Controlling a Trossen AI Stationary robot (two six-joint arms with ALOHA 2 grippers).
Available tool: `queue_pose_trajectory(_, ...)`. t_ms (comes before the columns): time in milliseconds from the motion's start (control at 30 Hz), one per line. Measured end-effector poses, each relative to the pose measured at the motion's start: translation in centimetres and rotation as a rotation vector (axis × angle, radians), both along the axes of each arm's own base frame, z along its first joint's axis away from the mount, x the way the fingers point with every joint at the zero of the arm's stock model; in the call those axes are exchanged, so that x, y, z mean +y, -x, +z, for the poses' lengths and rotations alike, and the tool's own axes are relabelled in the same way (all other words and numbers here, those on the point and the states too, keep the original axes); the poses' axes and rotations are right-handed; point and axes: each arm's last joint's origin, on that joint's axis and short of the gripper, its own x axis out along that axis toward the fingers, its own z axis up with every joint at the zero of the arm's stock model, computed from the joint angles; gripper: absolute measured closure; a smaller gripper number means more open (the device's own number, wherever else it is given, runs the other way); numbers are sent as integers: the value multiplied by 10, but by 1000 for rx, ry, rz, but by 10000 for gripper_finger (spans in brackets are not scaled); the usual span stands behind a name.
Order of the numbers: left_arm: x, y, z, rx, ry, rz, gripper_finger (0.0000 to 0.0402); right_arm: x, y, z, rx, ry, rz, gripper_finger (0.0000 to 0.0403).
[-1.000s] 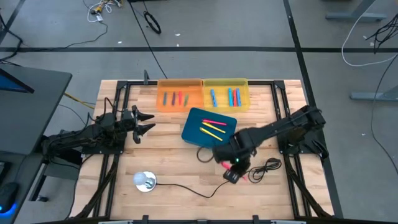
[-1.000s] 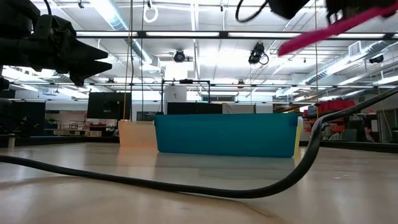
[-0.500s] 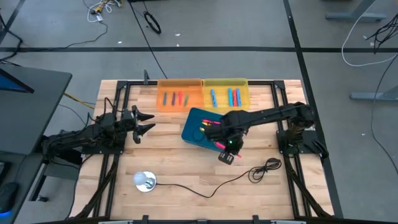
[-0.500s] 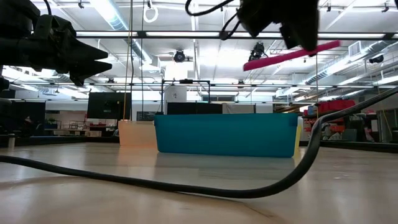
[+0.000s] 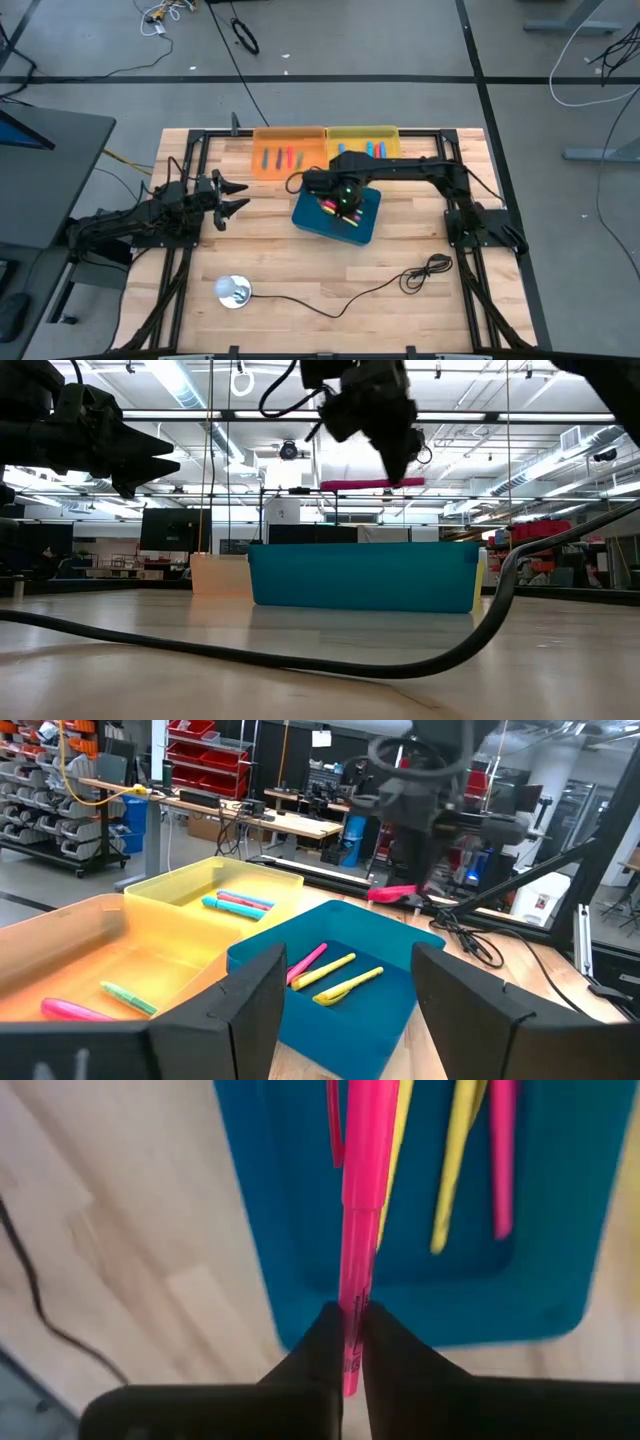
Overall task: Pick & Place Markers
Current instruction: Put the pink highlighter into the blue bin
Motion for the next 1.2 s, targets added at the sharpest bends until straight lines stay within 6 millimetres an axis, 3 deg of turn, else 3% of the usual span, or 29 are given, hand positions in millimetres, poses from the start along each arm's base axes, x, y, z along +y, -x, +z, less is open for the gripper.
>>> queue_pose_trajectory(233,0,0,0,0,0,0,179,-18,-17,0,-51,65,71,391)
queue_pose_trajectory(533,0,0,0,0,0,0,179,-16,-16,-5,-31,60,98,391)
queue_pose_trajectory(800,0,0,0,0,0,0,179,-13,-12,-37,66,65,112,391)
queue_pose_trajectory(1200,0,0,0,0,0,0,179,-10,-21,-67,-21,86,104,391)
